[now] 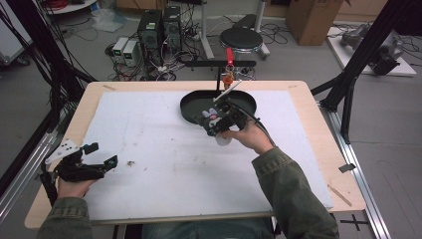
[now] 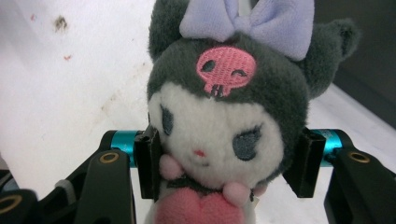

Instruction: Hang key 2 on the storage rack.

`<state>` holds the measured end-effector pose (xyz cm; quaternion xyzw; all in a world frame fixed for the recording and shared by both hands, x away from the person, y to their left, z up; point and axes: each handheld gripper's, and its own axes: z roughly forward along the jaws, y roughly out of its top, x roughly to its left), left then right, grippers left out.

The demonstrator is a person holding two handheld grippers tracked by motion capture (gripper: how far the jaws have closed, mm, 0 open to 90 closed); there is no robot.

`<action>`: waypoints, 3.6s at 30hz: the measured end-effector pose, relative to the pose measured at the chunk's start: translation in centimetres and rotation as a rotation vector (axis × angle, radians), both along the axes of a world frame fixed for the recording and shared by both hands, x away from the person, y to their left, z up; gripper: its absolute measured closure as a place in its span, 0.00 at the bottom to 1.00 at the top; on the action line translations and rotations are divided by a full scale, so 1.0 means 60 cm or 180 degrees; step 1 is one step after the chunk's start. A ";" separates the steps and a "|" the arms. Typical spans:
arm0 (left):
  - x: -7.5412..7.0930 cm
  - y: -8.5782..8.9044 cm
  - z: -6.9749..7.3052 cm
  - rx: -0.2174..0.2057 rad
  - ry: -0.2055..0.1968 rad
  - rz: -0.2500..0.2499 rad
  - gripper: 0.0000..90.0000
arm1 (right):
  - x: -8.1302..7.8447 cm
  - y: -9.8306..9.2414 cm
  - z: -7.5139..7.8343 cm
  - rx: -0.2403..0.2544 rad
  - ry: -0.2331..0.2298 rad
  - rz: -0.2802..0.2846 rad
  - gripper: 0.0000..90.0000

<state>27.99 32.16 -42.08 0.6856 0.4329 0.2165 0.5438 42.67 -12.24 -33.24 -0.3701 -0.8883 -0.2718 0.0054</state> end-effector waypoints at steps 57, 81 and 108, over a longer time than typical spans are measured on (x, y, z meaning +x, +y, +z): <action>0.002 -0.001 -0.001 -0.0002 -0.0001 0.0019 0.02 | 0.145 -0.196 0.140 0.0226 -0.0077 -0.0834 0.47; 0.002 0.000 -0.001 0.0018 0.0000 0.0028 0.02 | 0.202 -0.201 0.153 0.0486 -0.0120 -0.1158 0.47; 0.001 0.001 -0.001 0.0039 0.0016 0.0005 0.02 | 0.231 -0.216 0.129 0.0545 -0.0074 -0.1767 0.22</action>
